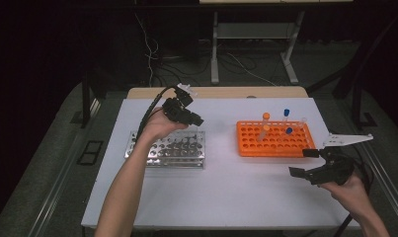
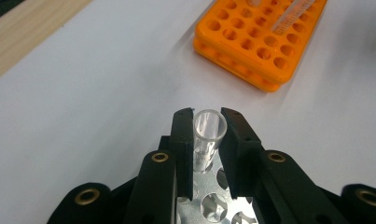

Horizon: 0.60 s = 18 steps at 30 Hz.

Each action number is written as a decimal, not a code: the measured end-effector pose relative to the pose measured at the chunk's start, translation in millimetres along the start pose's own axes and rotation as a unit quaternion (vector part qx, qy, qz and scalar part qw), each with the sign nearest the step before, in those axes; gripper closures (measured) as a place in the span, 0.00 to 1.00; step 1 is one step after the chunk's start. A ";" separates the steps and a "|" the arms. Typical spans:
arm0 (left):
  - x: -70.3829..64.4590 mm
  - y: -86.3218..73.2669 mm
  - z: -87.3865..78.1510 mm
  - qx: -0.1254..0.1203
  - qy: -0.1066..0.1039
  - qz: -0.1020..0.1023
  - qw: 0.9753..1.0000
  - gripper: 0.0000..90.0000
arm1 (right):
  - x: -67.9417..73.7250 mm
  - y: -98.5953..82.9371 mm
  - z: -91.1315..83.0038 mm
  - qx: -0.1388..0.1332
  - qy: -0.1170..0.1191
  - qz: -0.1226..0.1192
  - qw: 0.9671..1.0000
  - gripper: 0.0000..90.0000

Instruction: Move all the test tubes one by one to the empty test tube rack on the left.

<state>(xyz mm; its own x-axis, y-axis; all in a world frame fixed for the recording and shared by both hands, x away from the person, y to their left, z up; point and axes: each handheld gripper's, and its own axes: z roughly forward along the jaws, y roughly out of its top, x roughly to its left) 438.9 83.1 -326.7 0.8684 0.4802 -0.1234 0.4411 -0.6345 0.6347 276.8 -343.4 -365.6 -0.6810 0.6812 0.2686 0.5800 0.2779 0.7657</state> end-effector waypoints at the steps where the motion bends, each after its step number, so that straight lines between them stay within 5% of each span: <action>1: 0.1 -1.8 1.6 -0.001 -0.001 -0.002 1.000 0.83 | -2.2 -0.5 -0.2 -0.001 -0.001 0.002 1.000 0.00; 18: 1.7 -21.1 14.8 -0.002 -0.003 -0.011 1.000 0.82 | -36.9 5.4 2.1 0.012 -0.046 0.027 0.998 0.00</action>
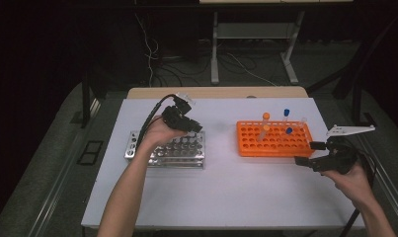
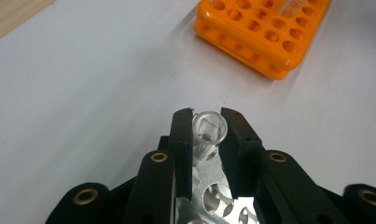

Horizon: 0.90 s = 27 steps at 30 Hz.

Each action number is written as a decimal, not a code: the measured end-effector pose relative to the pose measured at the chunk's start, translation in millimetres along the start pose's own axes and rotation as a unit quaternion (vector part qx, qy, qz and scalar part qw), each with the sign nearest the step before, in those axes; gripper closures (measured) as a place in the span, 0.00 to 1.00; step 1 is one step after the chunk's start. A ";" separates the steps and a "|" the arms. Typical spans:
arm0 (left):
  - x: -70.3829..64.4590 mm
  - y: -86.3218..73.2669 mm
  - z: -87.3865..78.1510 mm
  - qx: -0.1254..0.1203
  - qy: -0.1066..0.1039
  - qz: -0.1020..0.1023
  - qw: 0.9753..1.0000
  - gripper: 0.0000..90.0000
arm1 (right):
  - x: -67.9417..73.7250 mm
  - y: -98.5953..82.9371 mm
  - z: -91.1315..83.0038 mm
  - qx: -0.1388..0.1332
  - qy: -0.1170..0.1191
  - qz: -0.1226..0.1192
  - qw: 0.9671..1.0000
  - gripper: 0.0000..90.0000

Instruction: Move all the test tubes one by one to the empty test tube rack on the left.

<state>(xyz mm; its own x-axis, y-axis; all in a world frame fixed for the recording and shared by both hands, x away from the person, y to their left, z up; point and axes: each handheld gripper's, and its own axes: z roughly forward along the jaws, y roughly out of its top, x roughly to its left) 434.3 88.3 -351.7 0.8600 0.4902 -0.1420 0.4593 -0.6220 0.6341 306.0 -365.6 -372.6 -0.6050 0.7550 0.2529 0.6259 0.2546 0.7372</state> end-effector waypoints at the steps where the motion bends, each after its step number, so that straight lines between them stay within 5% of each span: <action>1: -0.5 -0.8 1.1 0.000 -0.001 -0.002 1.000 0.82 | -1.9 1.1 0.8 0.002 -0.003 0.001 1.000 0.00; 11: -9.3 -2.3 -5.9 -0.006 0.000 -0.004 1.000 0.61 | -19.9 12.6 9.6 0.017 -0.024 0.006 1.000 0.00; 27: -35.4 -8.6 -43.1 -0.059 0.024 -0.012 0.998 0.29 | -51.0 15.4 18.5 0.009 -0.048 0.028 0.998 0.00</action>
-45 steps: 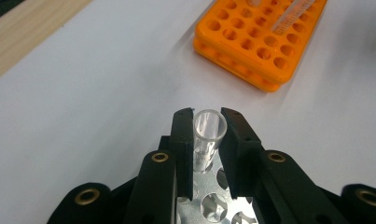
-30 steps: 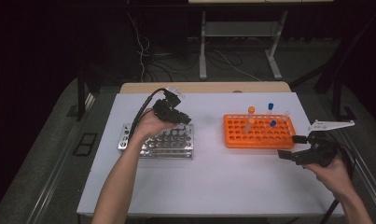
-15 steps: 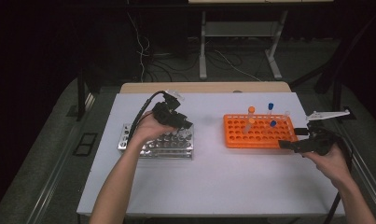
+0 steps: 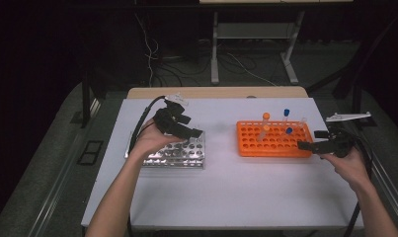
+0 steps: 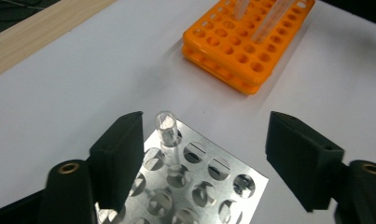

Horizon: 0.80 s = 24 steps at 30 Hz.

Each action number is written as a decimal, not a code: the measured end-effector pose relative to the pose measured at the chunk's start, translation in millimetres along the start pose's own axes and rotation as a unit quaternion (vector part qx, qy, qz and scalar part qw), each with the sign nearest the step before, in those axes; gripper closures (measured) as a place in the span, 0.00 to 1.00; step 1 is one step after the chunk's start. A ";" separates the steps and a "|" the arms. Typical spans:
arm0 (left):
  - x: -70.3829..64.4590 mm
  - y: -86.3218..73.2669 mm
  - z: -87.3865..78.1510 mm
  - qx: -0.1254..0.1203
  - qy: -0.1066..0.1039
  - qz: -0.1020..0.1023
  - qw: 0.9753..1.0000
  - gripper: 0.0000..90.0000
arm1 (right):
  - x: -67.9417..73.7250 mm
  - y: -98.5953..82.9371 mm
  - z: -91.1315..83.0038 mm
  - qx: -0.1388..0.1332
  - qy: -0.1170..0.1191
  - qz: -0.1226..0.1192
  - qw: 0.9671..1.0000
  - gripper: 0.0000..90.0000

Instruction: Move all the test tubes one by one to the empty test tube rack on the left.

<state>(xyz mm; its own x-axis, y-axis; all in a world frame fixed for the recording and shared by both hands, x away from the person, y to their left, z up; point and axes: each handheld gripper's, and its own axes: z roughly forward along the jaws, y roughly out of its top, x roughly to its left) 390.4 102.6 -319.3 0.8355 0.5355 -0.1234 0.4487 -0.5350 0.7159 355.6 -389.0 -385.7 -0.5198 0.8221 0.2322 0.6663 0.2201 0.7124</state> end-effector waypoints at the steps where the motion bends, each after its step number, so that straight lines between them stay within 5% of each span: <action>1: -2.0 -1.1 -2.6 -0.003 0.001 0.000 1.000 0.27 | -1.2 0.2 1.1 -0.001 -0.003 0.001 1.000 0.00; 7: -16.9 -10.6 -13.0 -0.019 0.006 -0.003 1.000 0.18 | -7.6 1.2 7.1 -0.004 -0.018 -0.004 1.000 0.09; 8: -20.1 -12.6 -14.3 -0.022 0.006 -0.003 1.000 0.16 | -9.7 1.8 9.7 -0.002 -0.026 -0.003 1.000 0.18; 24: -56.2 -37.4 -25.2 -0.049 -0.015 0.010 0.999 0.15 | -19.2 6.4 30.0 -0.016 -0.068 -0.011 0.997 0.58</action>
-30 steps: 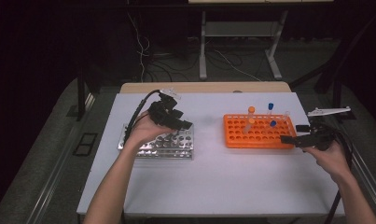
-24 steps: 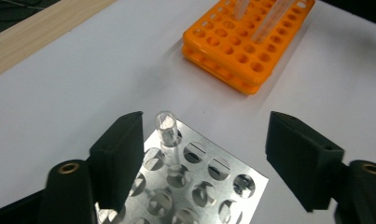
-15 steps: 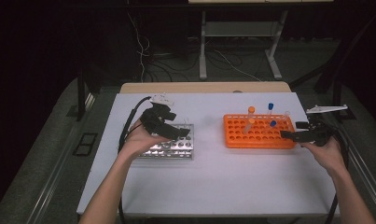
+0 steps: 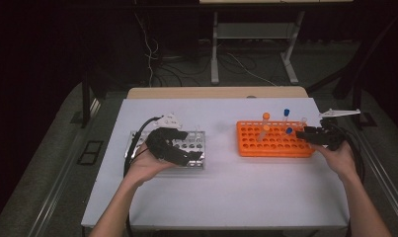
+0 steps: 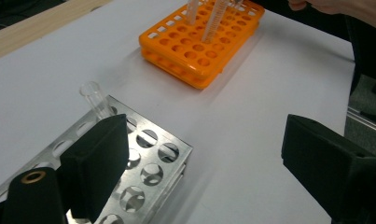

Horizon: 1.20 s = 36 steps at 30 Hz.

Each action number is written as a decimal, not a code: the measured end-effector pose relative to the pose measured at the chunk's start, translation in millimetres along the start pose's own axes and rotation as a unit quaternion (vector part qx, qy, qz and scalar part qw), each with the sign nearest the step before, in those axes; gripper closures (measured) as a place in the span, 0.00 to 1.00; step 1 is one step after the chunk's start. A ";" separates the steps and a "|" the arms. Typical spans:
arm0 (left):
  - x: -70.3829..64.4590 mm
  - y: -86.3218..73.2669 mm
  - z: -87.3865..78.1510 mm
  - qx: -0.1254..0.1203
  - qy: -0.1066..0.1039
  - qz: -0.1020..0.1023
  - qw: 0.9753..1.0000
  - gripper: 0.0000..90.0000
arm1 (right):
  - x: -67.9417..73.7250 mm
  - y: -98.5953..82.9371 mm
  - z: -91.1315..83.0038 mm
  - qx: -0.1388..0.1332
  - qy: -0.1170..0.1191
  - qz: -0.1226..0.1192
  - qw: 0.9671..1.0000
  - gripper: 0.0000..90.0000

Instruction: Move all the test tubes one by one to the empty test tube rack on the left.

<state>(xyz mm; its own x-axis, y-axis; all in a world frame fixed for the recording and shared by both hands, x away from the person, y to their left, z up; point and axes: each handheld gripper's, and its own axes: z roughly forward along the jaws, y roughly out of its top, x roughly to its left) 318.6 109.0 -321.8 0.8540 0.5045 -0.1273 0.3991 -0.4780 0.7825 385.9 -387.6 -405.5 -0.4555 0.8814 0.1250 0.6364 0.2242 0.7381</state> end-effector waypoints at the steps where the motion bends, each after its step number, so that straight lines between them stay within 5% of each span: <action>1: -1.0 -1.1 0.2 0.000 -0.002 0.001 1.000 0.15 | -0.2 0.2 1.3 -0.001 -0.003 -0.001 1.000 0.60; 14: -0.3 -13.0 -2.2 -0.012 -0.005 -0.012 1.000 0.15 | -1.4 12.1 16.3 -0.001 -0.018 -0.014 1.000 0.81; 22: 1.6 -15.6 -4.8 -0.016 -0.002 -0.016 1.000 0.15 | 5.8 22.6 20.6 0.016 -0.046 -0.038 0.998 0.83; 36: 2.2 -11.8 -5.0 -0.015 -0.006 -0.016 1.000 0.15 | 10.5 34.1 -12.1 0.001 -0.036 -0.030 0.999 0.83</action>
<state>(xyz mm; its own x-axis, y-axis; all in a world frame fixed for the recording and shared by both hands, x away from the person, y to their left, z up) 314.2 119.3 -328.3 0.8449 0.5102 -0.1607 0.4169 -0.4399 0.7954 395.3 -375.8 -371.0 -0.4468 0.8940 0.0332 0.6106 0.2776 0.7417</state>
